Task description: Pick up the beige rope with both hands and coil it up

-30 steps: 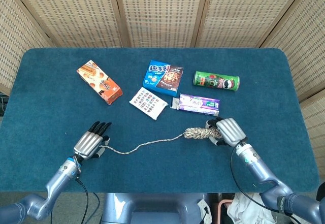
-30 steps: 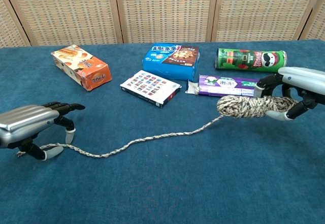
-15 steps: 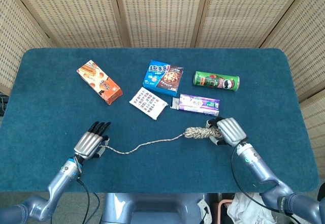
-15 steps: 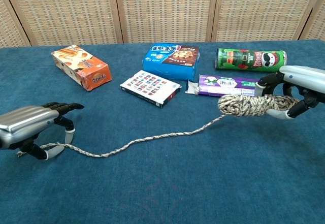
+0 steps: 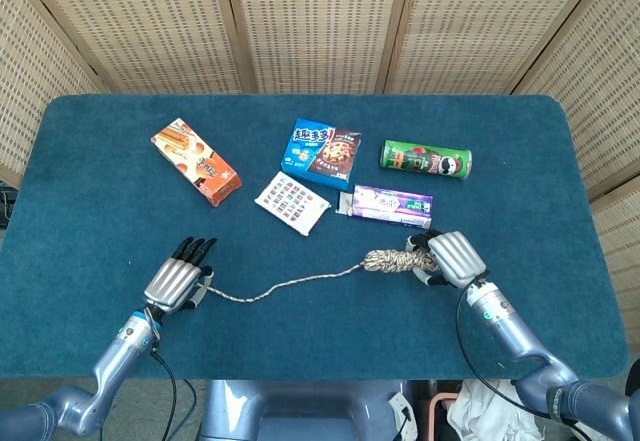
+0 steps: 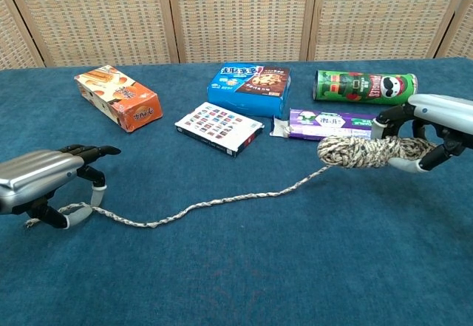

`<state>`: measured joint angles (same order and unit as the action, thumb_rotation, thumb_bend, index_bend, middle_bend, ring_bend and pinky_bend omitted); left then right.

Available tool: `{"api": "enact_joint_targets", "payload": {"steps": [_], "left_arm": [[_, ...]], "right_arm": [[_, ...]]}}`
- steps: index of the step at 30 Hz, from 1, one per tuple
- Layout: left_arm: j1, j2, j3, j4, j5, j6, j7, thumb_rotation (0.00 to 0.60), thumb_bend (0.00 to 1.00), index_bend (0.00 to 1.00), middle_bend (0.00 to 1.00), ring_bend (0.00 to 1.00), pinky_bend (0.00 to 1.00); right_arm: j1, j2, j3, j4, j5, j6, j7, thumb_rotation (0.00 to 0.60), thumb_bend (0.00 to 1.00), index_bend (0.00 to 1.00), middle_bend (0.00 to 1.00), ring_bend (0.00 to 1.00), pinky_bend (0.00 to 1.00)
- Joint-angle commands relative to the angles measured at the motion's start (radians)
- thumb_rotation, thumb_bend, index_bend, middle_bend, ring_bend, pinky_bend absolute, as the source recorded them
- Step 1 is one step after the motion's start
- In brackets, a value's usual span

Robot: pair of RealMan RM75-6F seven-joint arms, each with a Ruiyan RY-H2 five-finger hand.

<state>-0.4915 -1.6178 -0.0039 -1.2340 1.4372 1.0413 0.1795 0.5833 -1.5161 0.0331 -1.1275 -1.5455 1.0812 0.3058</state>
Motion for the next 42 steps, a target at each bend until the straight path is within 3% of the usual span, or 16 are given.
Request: {"api": "enact_joint_targets", "payload": {"steps": [1,9,19,27,33,36,42], "left_arm": [[-0.003,0.016,-0.011,-0.012,0.012,0.022,-0.014,0.6,0.46,0.67,0.0,0.0,0.0],[-0.022,0.104,-0.047,-0.033,0.063,0.095,-0.046,0.6,0.47,0.7,0.0,0.0,0.0],[-0.053,0.214,-0.072,-0.027,0.121,0.146,-0.085,0.6,0.47,0.72,0.0,0.0,0.0],[-0.07,0.243,-0.07,-0.043,0.138,0.145,-0.071,0.6,0.47,0.73,0.0,0.0,0.0],[-0.073,0.257,-0.066,-0.039,0.156,0.166,-0.082,0.6,0.47,0.73,0.0,0.0,0.0],[-0.07,0.269,-0.053,-0.043,0.182,0.185,-0.1,0.6,0.47,0.73,0.0,0.0,0.0],[-0.069,0.293,-0.024,-0.06,0.239,0.223,-0.145,0.6,0.47,0.73,0.0,0.0,0.0]], "right_arm": [[0.0,0.002,0.001,-0.002,-0.002,0.004,0.0,0.6,0.57,0.64,0.58,0.38,0.62],[0.015,0.02,0.022,-0.042,-0.004,0.014,-0.005,0.6,0.57,0.64,0.58,0.38,0.62],[0.089,0.083,0.13,-0.25,0.08,-0.056,0.002,0.6,0.57,0.65,0.59,0.38,0.62],[0.173,0.113,0.241,-0.371,0.235,-0.166,-0.079,0.6,0.58,0.65,0.59,0.38,0.63],[0.263,0.082,0.286,-0.367,0.353,-0.248,-0.235,0.6,0.58,0.65,0.59,0.38,0.63],[0.323,0.049,0.332,-0.356,0.466,-0.289,-0.297,0.6,0.59,0.65,0.59,0.38,0.63],[0.398,-0.001,0.352,-0.327,0.679,-0.26,-0.474,0.6,0.59,0.65,0.61,0.4,0.65]]}}
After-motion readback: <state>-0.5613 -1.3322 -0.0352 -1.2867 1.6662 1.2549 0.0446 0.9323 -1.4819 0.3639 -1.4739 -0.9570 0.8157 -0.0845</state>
